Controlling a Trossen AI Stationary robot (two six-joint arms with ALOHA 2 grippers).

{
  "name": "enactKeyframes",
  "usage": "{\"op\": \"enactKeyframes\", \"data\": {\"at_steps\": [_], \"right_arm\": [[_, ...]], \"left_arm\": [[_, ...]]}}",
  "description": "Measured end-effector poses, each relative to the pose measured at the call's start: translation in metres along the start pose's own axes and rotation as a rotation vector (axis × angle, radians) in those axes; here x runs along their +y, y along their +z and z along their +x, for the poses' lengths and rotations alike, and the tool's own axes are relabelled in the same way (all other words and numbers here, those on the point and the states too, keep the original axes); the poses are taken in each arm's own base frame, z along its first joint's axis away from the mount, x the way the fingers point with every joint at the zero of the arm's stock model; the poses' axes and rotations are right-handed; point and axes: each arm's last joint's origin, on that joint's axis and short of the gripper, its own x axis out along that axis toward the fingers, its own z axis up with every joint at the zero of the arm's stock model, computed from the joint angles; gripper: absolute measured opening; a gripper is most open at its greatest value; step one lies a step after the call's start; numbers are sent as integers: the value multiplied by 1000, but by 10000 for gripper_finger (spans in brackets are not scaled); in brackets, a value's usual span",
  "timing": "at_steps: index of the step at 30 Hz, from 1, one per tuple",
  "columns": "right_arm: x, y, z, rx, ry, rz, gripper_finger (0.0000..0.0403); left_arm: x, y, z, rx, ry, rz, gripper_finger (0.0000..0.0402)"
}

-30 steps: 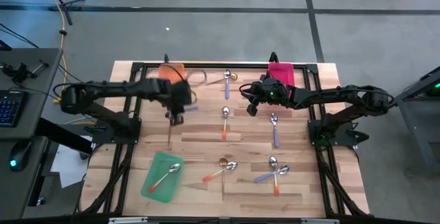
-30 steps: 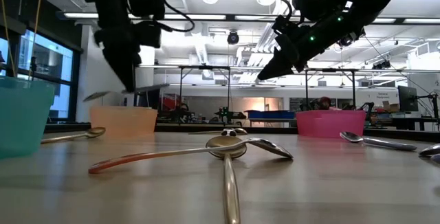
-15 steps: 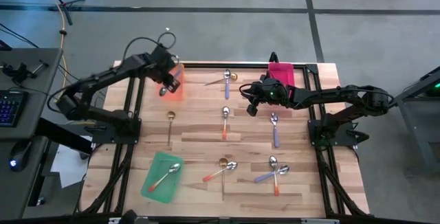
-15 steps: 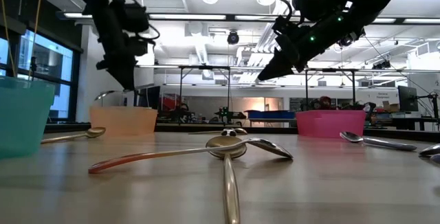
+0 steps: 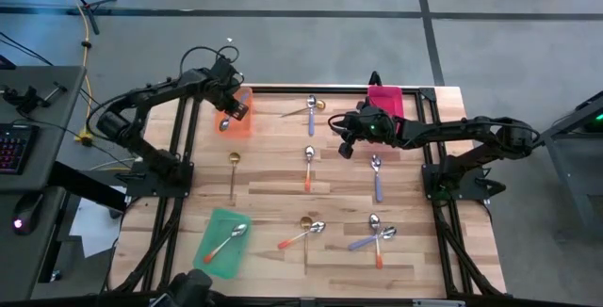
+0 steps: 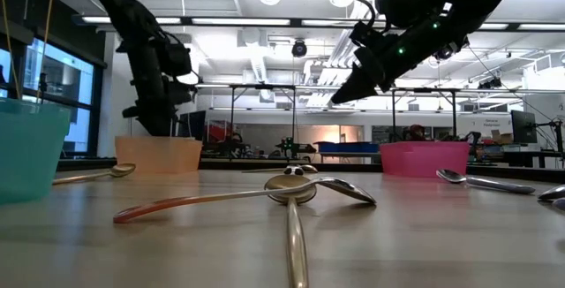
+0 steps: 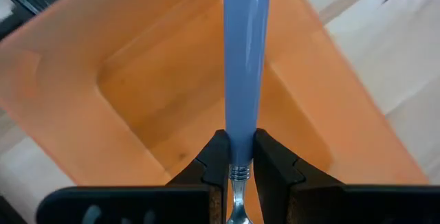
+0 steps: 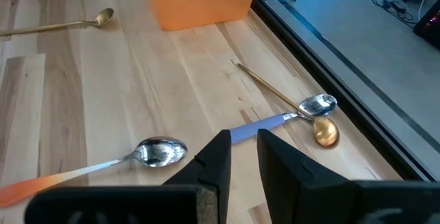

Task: Sort silverware by color (type)
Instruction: Put the purple spoon into the orange bin, then put the gold spoon into the pink bin

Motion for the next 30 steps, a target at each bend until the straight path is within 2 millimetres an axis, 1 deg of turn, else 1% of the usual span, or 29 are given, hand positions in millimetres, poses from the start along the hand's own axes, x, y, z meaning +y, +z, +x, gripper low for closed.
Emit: {"op": "enactKeyframes", "data": {"at_steps": [3, 7, 10, 14, 18, 21, 25, 27, 30], "right_arm": [[-2, 0, 0, 1, -7, 4, 57], [-3, 0, 0, 2, -11, 6, 57], [-3, 0, 0, 2, -11, 6, 57], [-3, 0, 0, 2, -11, 10, 57], [-3, 0, 0, 2, -11, 10, 57], [-3, 0, 0, 2, -11, 17, 57], [-3, 0, 0, 1, -11, 40, 57], [-3, 0, 0, -2, -11, 44, 57], [-4, 2, 0, -19, -11, 48, 57]], "left_arm": [[3, 1, 6, 9, 3, -17, 36], [4, 3, 8, -4, 14, -20, 68], [4, 3, 8, -28, 14, -20, 80], [2, 4, 1, -87, 32, 10, 80], [0, 3, -13, -147, 57, 18, 69], [-7, 4, -29, -229, 53, 47, 56], [-26, 7, -51, -402, 26, 141, 37], [-37, 5, -56, -509, -7, 202, 29], [-51, -6, -52, -627, -113, 278, 18]]}}
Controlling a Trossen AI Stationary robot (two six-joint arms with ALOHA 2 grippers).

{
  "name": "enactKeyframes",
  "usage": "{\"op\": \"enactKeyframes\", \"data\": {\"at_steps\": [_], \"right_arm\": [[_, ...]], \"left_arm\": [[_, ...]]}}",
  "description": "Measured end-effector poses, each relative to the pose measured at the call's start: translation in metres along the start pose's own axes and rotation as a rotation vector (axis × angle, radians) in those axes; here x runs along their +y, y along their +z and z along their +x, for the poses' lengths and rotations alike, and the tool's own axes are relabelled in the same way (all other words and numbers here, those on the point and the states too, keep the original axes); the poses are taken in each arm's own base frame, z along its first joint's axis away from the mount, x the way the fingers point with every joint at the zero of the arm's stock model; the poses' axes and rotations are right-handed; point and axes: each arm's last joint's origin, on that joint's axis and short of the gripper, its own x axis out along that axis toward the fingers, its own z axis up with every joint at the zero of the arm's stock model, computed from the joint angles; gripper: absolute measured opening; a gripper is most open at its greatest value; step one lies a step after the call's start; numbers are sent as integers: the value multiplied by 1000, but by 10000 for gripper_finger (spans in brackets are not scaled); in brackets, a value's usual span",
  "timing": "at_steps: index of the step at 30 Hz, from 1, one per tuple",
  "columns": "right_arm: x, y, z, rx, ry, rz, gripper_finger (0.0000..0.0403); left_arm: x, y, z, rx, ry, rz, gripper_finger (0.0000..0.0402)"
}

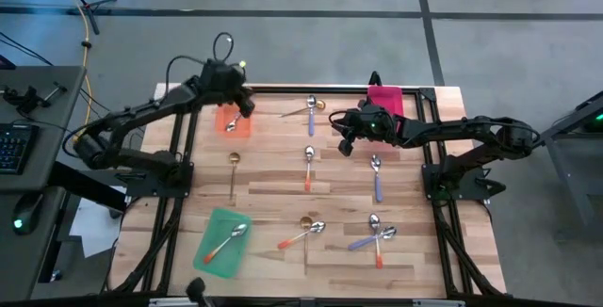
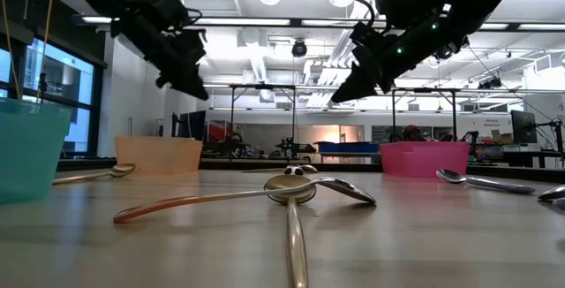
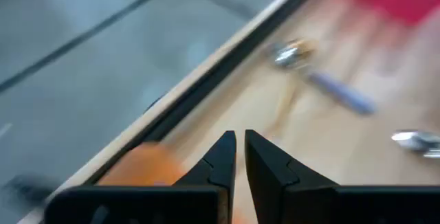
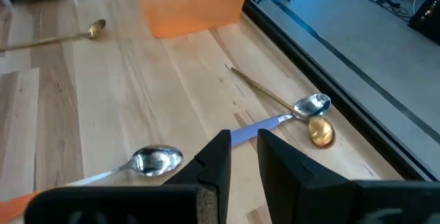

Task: Sort silverware by color (type)
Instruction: Put the gold spoon into the pink bin

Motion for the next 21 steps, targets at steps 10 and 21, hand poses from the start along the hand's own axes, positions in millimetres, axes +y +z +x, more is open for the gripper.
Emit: {"op": "enactKeyframes", "data": {"at_steps": [10, 21], "right_arm": [[5, 12, -1, -127, 185, 26, 57], [19, 18, -5, -228, 325, -50, 57]], "left_arm": [[-42, -12, 22, -72, -209, 37, 0], [-53, 7, 87, 85, -297, 113, 40]]}}
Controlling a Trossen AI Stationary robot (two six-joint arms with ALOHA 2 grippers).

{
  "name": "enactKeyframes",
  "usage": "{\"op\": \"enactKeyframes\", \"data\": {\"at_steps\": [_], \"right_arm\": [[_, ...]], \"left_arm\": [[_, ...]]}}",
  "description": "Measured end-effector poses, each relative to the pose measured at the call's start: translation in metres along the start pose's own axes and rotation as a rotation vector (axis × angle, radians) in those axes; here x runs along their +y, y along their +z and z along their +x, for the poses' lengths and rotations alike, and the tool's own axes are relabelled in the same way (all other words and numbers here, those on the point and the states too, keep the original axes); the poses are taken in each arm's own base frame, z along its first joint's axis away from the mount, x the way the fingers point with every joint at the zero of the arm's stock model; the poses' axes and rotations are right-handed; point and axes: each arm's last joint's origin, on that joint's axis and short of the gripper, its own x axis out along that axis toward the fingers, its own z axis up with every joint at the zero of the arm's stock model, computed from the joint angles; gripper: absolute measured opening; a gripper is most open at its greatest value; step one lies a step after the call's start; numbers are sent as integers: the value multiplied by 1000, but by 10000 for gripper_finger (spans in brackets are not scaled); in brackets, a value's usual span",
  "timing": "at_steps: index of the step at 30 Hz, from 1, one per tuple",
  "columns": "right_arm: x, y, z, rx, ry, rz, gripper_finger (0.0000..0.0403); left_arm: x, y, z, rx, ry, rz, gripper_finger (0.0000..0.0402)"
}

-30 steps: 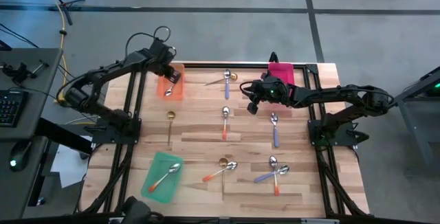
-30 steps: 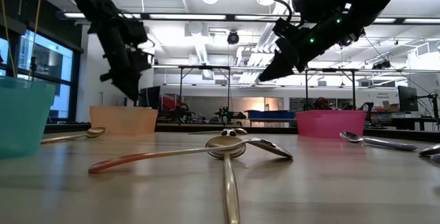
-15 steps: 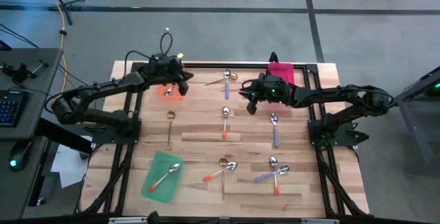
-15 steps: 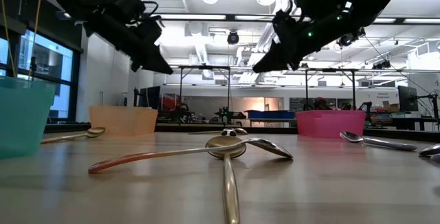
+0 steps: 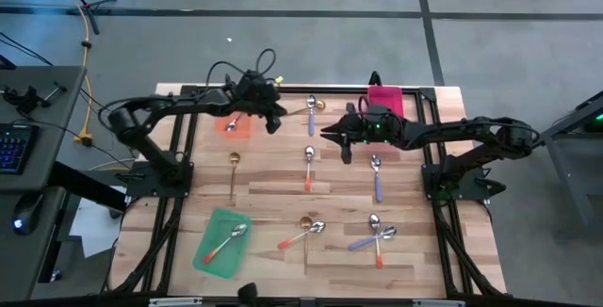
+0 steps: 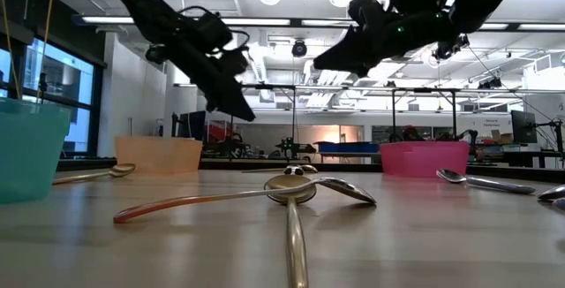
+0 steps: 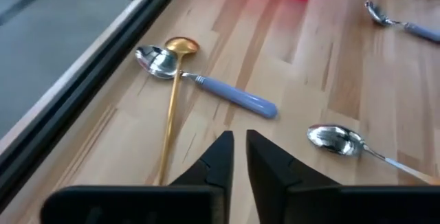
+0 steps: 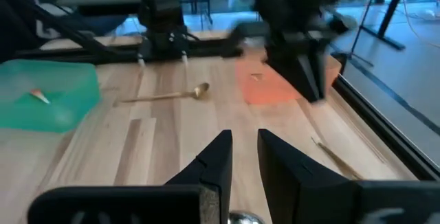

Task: Sort silverware by color (type)
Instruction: Put the gold spoon into the pink bin

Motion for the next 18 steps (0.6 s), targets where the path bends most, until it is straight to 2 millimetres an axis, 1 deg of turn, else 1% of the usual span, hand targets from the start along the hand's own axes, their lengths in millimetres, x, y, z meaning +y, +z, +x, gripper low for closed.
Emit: {"op": "enactKeyframes", "data": {"at_steps": [5, 9, 13, 18], "right_arm": [[6, -9, -6, -121, 90, -32, 57], [2, -13, -10, -161, 93, -26, 57], [-2, -13, -11, -161, 84, -24, 57], [-1, -13, -11, -160, 84, -24, 57]], "left_arm": [[7, 6, 23, 29, -6, 9, 85], [11, 4, 44, 70, 2, 11, 113], [20, 1, 60, 125, 47, 6, 124], [34, -7, 76, 198, 57, -13, 123]]}}
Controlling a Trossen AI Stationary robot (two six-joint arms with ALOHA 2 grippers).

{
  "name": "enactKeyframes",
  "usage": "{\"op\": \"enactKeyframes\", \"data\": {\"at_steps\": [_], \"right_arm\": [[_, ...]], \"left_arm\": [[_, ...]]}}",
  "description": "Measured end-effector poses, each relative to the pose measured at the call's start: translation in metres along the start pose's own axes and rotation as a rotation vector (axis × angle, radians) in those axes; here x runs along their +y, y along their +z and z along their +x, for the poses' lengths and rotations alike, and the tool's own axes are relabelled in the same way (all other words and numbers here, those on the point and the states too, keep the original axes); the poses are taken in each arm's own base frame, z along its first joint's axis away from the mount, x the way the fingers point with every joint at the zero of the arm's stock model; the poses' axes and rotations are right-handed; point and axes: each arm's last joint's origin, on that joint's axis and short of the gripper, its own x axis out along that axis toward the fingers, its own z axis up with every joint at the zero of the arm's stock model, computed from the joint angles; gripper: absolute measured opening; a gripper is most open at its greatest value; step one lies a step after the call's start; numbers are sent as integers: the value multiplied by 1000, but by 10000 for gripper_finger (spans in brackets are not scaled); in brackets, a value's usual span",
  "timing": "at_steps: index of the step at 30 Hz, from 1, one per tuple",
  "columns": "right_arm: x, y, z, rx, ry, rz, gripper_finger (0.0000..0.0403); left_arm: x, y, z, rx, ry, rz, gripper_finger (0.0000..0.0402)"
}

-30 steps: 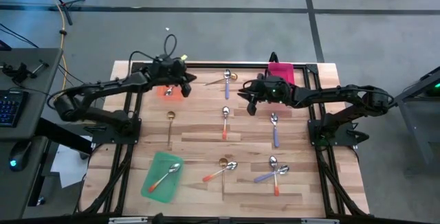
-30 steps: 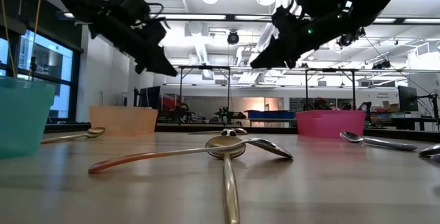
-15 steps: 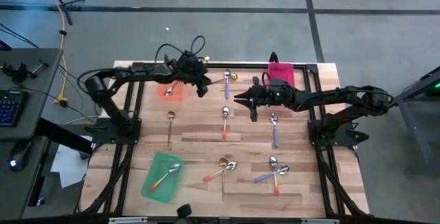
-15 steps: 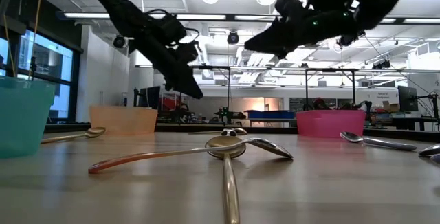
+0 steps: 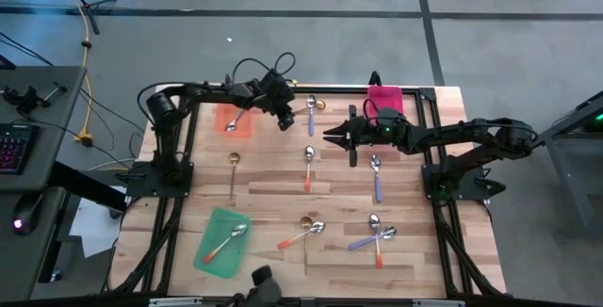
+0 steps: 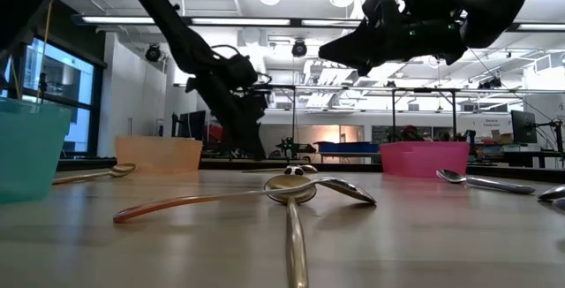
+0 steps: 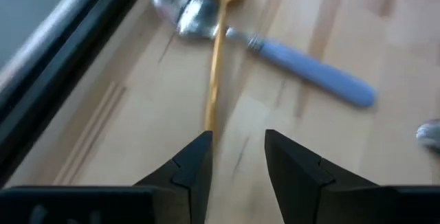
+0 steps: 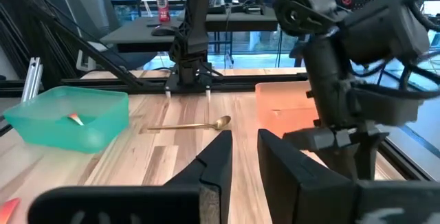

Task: Sort silverware by color (type)
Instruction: Put the gold spoon into the pink bin

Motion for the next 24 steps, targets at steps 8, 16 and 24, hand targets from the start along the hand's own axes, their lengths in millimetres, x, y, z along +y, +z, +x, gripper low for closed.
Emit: {"op": "enactKeyframes", "data": {"at_steps": [8, 16, 24], "right_arm": [[0, 0, 0, 4, 0, 0, 57], [0, -1, 0, 6, 0, 2, 57], [0, -1, 0, 7, 1, 2, 57]], "left_arm": [[7, -2, 13, 60, 8, 12, 119], [5, -6, 11, 147, 110, 124, 84], [-3, -8, 12, 188, 122, 208, 45]]}}
